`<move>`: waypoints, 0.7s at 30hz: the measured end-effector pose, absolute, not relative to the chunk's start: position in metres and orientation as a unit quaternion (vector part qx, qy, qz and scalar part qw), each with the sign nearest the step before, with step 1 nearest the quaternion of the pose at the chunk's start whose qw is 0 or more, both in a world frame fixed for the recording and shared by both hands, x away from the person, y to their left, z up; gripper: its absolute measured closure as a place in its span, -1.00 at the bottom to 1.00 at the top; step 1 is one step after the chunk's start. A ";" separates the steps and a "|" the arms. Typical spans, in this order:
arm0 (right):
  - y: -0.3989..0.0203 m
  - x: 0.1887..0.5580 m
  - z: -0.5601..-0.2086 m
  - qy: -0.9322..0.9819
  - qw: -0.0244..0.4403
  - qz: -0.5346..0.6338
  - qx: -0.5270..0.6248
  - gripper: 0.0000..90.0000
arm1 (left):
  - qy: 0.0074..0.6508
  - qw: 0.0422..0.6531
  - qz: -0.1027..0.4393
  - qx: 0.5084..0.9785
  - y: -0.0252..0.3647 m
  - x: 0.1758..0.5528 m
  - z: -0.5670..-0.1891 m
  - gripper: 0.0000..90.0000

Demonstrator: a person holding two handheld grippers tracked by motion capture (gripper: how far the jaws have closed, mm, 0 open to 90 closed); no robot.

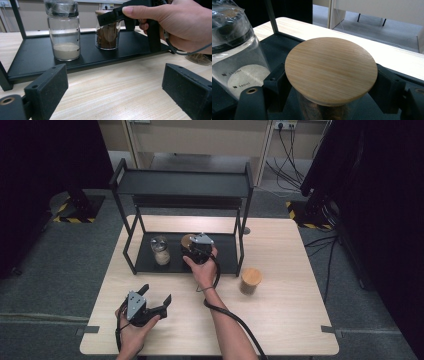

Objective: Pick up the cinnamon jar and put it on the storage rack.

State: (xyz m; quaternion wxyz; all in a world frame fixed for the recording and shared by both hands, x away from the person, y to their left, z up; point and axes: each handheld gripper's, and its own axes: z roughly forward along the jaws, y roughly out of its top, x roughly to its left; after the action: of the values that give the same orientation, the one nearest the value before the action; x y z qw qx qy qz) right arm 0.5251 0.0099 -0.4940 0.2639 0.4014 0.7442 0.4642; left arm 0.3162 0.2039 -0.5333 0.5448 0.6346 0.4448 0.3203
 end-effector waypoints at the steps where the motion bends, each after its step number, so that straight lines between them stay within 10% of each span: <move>1: 0.010 0.525 -0.494 0.745 0.265 0.463 0.401 -0.42 | 0.445 0.545 0.320 0.635 0.204 0.316 -0.533 -0.87; 21: 0.009 0.521 -0.492 0.749 0.252 0.461 0.404 -0.77 | 0.442 0.545 0.321 0.636 0.203 0.316 -0.533 -0.87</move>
State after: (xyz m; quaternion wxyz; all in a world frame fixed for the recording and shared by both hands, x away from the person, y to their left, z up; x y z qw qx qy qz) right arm 0.5207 0.0088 -0.4922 0.2520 0.4039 0.7491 0.4606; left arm 0.3158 0.2029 -0.5333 0.5447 0.6359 0.4425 0.3214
